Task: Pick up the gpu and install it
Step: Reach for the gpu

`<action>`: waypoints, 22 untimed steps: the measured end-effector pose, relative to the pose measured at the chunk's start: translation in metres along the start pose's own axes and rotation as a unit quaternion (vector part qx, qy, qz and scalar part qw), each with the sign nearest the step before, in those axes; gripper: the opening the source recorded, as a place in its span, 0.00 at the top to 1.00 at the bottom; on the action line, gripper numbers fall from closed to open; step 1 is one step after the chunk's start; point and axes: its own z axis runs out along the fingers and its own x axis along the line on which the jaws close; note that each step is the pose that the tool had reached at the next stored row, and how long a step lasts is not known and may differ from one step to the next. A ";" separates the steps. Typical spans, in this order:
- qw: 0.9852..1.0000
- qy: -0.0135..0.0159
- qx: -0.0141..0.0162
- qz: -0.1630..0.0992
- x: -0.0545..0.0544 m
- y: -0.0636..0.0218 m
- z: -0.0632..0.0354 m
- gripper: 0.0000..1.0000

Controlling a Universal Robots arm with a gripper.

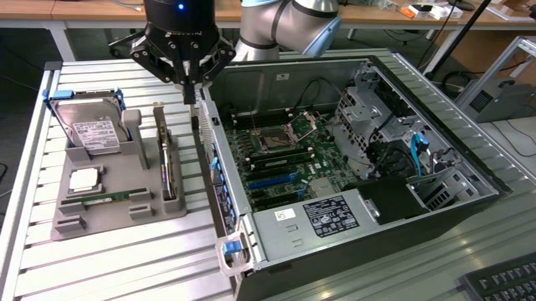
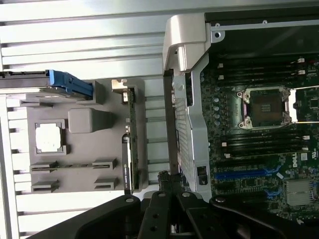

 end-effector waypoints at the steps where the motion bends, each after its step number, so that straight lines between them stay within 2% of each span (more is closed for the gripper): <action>1: 1.000 0.000 0.000 0.000 0.001 0.0000 0.0000 0.90; 22: 1.000 0.000 0.000 0.000 0.012 -0.0009 -0.0002 0.90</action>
